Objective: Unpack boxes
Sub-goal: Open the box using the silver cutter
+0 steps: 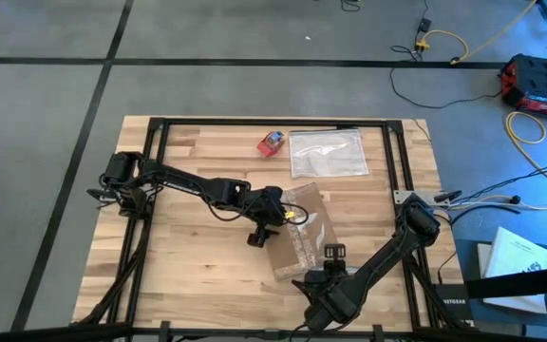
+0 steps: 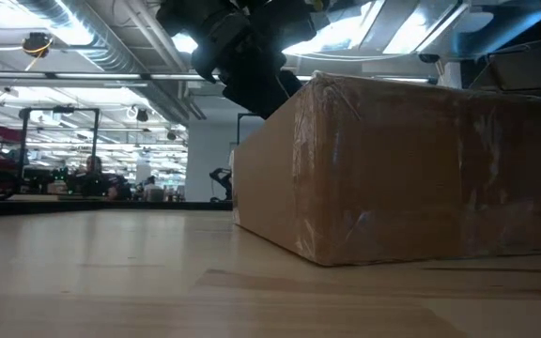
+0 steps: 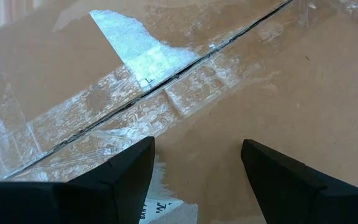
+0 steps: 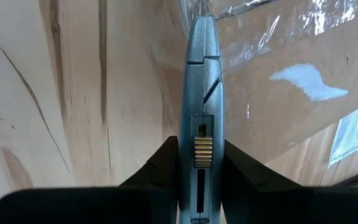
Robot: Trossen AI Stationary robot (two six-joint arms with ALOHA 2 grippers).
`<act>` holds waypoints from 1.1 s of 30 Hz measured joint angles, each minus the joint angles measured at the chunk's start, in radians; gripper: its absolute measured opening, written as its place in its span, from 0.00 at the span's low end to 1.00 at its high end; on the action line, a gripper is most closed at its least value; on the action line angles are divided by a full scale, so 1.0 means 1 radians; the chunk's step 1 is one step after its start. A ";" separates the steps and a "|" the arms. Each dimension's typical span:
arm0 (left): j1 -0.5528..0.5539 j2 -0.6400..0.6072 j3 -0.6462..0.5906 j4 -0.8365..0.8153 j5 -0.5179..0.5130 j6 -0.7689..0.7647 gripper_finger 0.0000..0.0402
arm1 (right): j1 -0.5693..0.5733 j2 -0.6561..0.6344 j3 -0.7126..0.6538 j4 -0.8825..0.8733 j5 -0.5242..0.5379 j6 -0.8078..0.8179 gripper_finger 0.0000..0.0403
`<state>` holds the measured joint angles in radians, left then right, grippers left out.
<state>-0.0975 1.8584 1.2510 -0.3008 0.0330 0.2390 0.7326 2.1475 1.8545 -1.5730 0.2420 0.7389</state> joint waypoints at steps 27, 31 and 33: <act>0.000 0.000 0.000 -0.002 0.001 -0.022 0.58 | -0.028 -0.013 0.006 0.002 0.059 -0.309 0.15; 0.000 0.000 0.000 -0.002 0.001 -0.022 0.58 | -0.028 -0.013 0.006 0.002 0.035 -0.372 0.15; 0.000 0.000 0.000 -0.002 0.002 -0.023 0.58 | -0.028 -0.013 0.006 0.001 0.036 -0.389 0.15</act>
<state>-0.0975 1.8584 1.2510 -0.3023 0.0345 0.2165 0.7048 2.1342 1.8606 -1.5723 0.2777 0.3501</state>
